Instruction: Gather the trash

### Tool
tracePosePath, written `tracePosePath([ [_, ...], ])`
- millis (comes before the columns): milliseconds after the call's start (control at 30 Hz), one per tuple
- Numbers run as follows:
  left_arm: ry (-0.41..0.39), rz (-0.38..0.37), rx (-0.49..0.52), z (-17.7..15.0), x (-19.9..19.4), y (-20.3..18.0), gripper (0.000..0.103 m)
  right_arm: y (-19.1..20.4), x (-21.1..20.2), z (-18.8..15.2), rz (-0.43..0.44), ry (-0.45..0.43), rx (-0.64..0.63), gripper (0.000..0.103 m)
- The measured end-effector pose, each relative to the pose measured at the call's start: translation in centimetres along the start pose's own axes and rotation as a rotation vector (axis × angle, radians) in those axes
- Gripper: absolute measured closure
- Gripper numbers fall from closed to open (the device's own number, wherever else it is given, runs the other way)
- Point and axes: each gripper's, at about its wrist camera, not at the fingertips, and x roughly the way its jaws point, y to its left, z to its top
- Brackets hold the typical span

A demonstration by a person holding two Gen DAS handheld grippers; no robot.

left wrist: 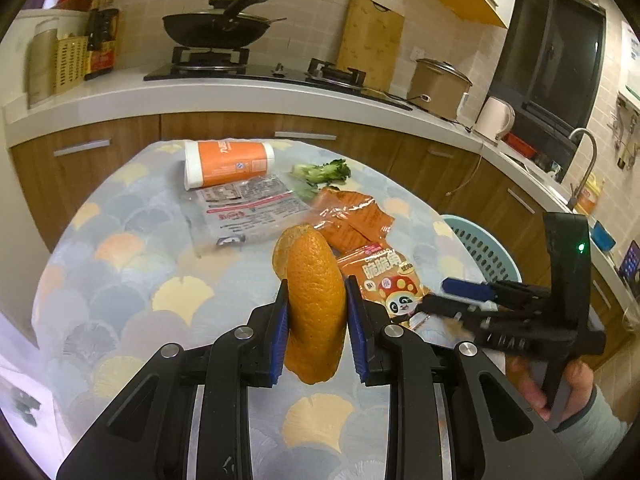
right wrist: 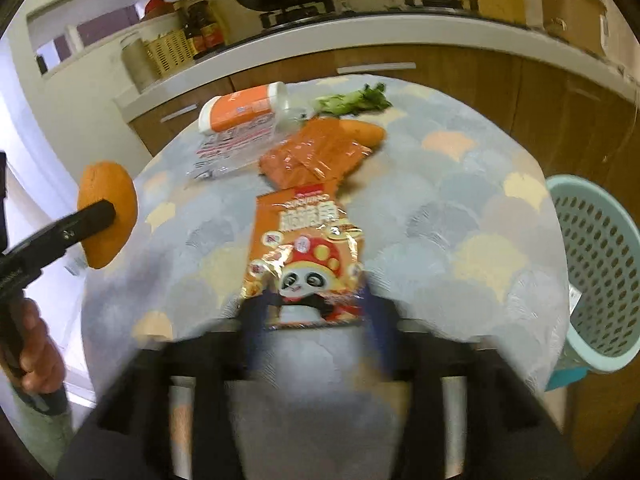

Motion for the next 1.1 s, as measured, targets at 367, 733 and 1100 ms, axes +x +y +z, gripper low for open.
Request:
tracePosePath([
  [367,-0.016,0.021,-0.047,-0.1,-1.2,1.7,0.076,-0.5,4.8,1.4,-0.036,0.086,-0.024,0.027],
  [733,0.012,-0.022,-0.024,-0.2,0.1,-0.1,0.075,1.7,5.0,1.9,-0.047,0.064,-0.121,0.093],
  [1100,0.008,-0.078,0.091,2.6,2.5,-5.8,0.075,-2.7,-3.5,3.3,-0.078,-0.116,-0.022,0.101],
])
